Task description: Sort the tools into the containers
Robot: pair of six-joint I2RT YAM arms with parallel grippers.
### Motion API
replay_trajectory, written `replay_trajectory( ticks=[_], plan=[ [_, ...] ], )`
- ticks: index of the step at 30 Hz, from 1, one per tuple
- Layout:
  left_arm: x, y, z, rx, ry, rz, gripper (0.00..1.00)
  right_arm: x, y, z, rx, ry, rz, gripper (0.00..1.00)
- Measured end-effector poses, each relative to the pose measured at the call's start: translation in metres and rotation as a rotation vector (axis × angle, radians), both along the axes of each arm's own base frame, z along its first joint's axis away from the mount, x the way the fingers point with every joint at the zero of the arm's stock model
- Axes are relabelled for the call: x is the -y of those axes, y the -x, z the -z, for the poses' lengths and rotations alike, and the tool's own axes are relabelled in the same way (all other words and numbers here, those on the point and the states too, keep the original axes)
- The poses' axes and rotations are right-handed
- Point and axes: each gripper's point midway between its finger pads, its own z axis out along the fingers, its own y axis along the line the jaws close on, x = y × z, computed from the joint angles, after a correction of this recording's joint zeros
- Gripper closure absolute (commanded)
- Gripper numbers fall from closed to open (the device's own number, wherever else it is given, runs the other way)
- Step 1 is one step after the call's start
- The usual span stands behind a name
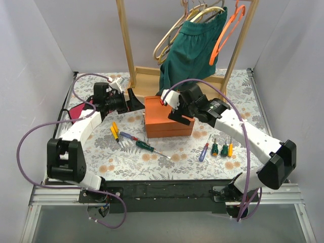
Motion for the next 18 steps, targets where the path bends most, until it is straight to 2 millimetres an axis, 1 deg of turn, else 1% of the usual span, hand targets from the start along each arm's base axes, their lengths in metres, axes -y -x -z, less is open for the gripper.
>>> replay_trajectory(
  ticks=[1, 2, 3, 4, 5, 6, 7, 8, 9, 10, 11, 13, 15, 18],
  plan=[
    [-0.004, 0.002, -0.006, 0.019, -0.007, -0.021, 0.02, -0.010, -0.001, -0.018, 0.008, -0.060, -0.017, 0.01],
    [-0.010, 0.004, -0.015, 0.052, -0.020, -0.049, 0.02, -0.017, 0.000, -0.030, 0.013, -0.106, -0.028, 0.02],
    [-0.015, 0.005, -0.025, 0.088, -0.030, -0.074, 0.02, -0.023, 0.003, -0.040, 0.008, -0.151, -0.046, 0.04],
    [-0.018, 0.006, -0.032, 0.113, -0.036, -0.089, 0.02, -0.027, 0.007, -0.043, -0.003, -0.177, -0.056, 0.10],
    [-0.022, 0.005, -0.040, 0.142, -0.046, -0.108, 0.04, -0.029, 0.011, -0.043, -0.020, -0.199, -0.064, 0.17],
    [-0.024, 0.004, -0.044, 0.160, -0.057, -0.124, 0.06, -0.033, 0.015, -0.042, -0.044, -0.221, -0.074, 0.28],
    [-0.027, 0.002, -0.044, 0.163, -0.067, -0.137, 0.12, -0.037, 0.018, -0.039, -0.069, -0.236, -0.084, 0.35],
    [-0.029, 0.000, -0.042, 0.156, -0.079, -0.153, 0.14, -0.041, 0.021, -0.033, -0.102, -0.249, -0.087, 0.43],
    [-0.032, -0.003, -0.034, 0.131, -0.094, -0.171, 0.19, -0.045, 0.023, -0.028, -0.127, -0.256, -0.090, 0.80],
    [-0.034, -0.004, -0.027, 0.110, -0.102, -0.179, 0.27, -0.049, 0.023, -0.023, -0.149, -0.262, -0.088, 0.98],
    [-0.035, -0.005, -0.019, 0.082, -0.109, -0.186, 0.32, -0.052, 0.023, -0.016, -0.170, -0.260, -0.088, 0.99],
    [-0.037, -0.006, -0.001, 0.012, -0.119, -0.199, 0.36, -0.058, 0.021, 0.000, -0.215, -0.261, -0.060, 0.99],
    [-0.037, -0.006, 0.014, -0.040, -0.125, -0.200, 0.37, -0.061, 0.017, 0.009, -0.235, -0.261, -0.040, 0.99],
    [-0.036, -0.006, 0.028, -0.092, -0.126, -0.196, 0.37, -0.063, 0.013, 0.017, -0.251, -0.265, -0.018, 0.99]
  ],
)
